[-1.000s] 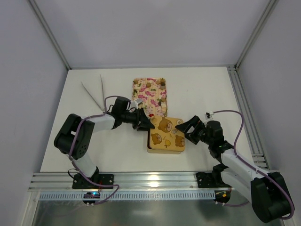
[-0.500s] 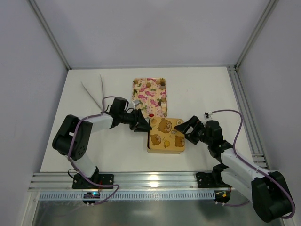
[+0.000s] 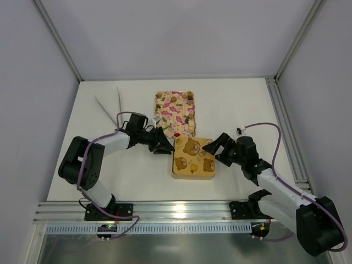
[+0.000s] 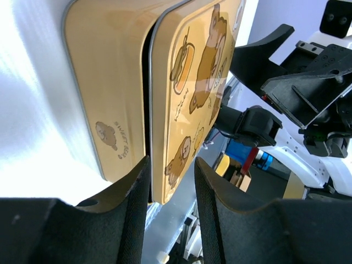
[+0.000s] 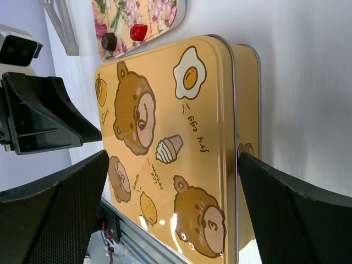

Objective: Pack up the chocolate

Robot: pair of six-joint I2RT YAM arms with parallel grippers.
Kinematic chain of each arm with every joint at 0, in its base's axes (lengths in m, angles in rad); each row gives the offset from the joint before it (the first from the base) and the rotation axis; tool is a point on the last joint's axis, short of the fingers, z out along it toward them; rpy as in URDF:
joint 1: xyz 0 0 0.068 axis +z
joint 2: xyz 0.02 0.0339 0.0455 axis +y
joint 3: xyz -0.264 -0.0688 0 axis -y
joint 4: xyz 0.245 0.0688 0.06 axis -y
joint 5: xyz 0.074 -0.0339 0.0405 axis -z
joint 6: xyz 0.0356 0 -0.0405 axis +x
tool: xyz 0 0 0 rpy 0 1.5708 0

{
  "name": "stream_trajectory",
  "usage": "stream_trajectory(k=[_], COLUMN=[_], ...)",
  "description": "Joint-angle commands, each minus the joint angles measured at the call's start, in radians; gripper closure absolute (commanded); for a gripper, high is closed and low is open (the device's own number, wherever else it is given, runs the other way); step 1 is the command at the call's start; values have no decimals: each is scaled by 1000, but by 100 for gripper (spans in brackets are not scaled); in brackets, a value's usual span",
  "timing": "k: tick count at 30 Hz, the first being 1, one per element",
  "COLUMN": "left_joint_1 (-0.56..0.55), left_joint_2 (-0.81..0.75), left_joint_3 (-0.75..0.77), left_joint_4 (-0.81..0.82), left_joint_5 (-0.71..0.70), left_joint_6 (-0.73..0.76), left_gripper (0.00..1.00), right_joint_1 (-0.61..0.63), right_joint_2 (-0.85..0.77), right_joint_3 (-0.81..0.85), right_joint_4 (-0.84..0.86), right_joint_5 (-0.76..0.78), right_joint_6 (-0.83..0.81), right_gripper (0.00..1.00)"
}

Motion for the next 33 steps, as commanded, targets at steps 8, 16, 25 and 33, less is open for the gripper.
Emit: stream_trajectory(k=[8, 16, 25, 33], left_joint_1=[16, -30, -103, -142], left_joint_2=[-85, -79, -62, -54], left_joint_3=[54, 55, 80, 87], left_joint_4=[-195, -195, -193, -193], left_joint_5=[-158, -178, -198, -212], left_joint_6=[90, 92, 95, 84], left_gripper=[54, 40, 34, 35], right_joint_1=[29, 100, 144, 167], right_joint_2=[50, 101, 162, 205], right_joint_3=[115, 193, 284, 337], right_joint_4=[-89, -206, -318, -352], right_joint_5=[82, 180, 244, 247], right_joint_6=[-87, -132, -181, -198], right_gripper=[0, 0, 0, 0])
